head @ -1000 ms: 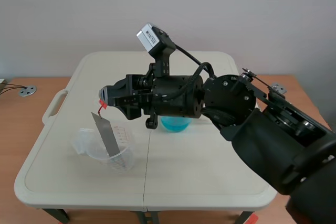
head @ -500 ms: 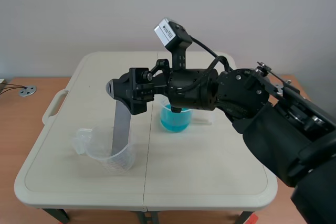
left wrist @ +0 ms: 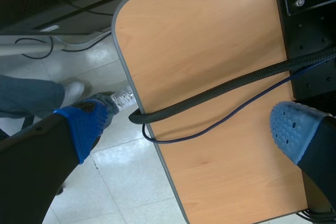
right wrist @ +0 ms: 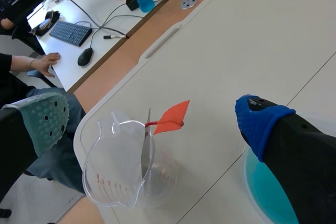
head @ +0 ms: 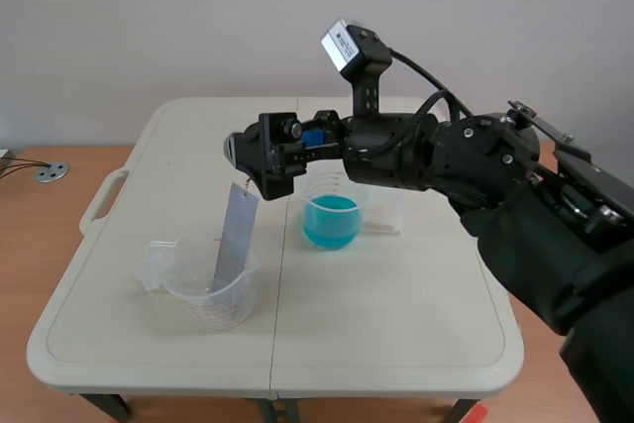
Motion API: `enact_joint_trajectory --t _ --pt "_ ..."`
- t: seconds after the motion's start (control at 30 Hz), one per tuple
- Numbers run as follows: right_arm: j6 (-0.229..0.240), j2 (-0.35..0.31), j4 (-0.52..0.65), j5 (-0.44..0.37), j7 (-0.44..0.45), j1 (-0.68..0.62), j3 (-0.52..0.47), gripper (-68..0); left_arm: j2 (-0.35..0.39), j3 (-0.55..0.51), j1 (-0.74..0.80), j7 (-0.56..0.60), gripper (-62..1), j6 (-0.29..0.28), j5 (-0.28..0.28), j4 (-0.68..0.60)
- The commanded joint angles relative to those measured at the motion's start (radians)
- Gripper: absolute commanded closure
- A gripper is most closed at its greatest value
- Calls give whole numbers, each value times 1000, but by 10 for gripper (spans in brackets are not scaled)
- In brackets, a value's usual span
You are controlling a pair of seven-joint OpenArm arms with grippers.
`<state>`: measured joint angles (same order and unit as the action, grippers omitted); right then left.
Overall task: Hold the metal plate by the orange handle, dip it into the blue solution, take it out and point at it, then put the plate back in the beaker on the left.
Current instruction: 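Return to the home posture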
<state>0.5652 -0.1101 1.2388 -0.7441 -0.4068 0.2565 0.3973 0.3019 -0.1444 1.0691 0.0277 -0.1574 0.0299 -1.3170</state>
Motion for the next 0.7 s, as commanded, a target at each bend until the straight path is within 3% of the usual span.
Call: enact_joint_trajectory --t 0.0,0.33,0.67 --pt "3 -32 17 8 16 23 -6 -665 -3 -2 8 6 -623 -3 3 -6" --pt "4 -183 115 34 90 15 -6 -665 -5 -2 -101 118 -623 -33 10 -26" --pt "-4 -359 289 58 155 -113 -6 -665 2 -2 -215 150 -623 -33 10 -295"
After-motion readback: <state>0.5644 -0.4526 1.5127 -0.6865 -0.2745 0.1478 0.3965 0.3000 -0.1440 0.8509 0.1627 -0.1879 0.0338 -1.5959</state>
